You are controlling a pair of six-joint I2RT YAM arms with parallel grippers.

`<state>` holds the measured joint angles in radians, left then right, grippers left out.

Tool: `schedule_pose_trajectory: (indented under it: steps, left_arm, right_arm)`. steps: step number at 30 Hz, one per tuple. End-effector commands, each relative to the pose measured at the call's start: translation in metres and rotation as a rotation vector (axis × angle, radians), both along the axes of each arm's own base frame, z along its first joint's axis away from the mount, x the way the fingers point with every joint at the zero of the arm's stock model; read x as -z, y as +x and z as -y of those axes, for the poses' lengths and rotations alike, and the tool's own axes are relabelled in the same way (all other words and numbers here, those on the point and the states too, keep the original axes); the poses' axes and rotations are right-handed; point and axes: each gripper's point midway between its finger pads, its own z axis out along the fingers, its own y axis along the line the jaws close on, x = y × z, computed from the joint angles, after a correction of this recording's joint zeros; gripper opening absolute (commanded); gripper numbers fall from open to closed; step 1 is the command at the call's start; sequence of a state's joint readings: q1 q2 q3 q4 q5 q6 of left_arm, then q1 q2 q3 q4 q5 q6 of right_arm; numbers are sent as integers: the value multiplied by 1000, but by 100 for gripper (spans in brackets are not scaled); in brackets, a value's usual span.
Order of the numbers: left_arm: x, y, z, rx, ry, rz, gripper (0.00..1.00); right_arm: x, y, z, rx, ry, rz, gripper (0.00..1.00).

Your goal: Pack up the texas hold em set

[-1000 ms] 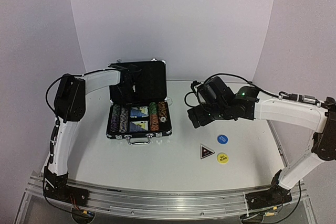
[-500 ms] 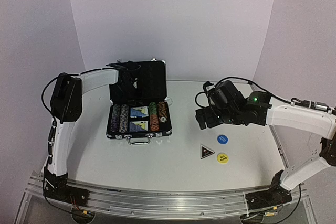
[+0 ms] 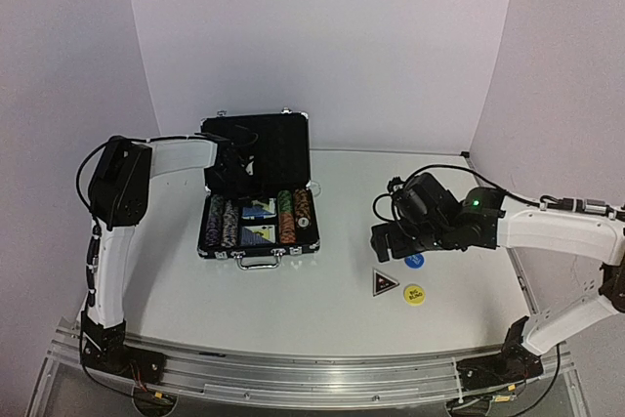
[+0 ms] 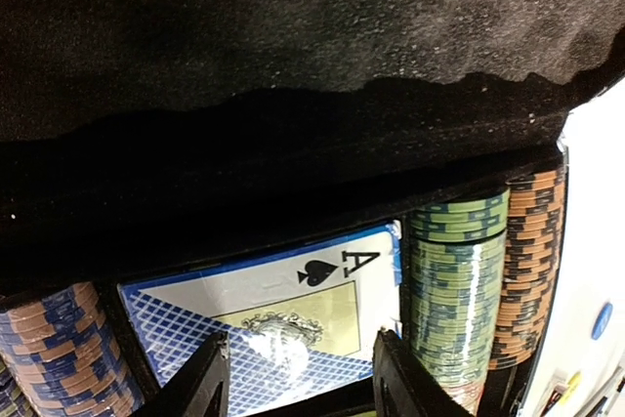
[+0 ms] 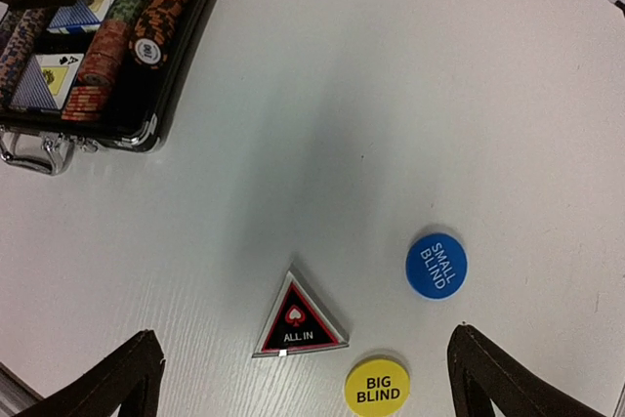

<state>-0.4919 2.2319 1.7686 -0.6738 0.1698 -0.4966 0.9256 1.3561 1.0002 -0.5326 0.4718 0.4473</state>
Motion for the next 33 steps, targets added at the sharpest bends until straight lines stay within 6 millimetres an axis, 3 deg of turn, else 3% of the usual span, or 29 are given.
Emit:
schedule_pose_trajectory:
  steps: [1,5,7,10,16,20,26,33]
  left_arm:
    - [5,-12,-1,27,-9,-28,58]
    - [-64,-4,12,60,-99,108,81]
    - [-95,-8,16,81,-146,169,98]
    - [-135,-24,19,110,-216,238,100]
    - [-145,-64,0,90,-243,262,100]
    - [-129,-82,-21,35,-189,237,100]
    - [-122,-92,-33,0,-169,229,100]
    - [-118,-91,-30,-1,-177,216,100]
  right_arm:
    - [33,-16,-7,-23,33,-181,98]
    - [68,-35,-17,-165,10,-349,98]
    - [86,-35,-17,-211,-39,-390,98]
    - [105,-26,-17,-229,-121,-408,98]
    - [122,-3,-6,-159,-179,-413,98]
    - [132,-10,-1,-126,-158,-478,98]
    - [147,-31,6,1,-126,-602,95]
    - [157,-37,5,138,-129,-656,85]
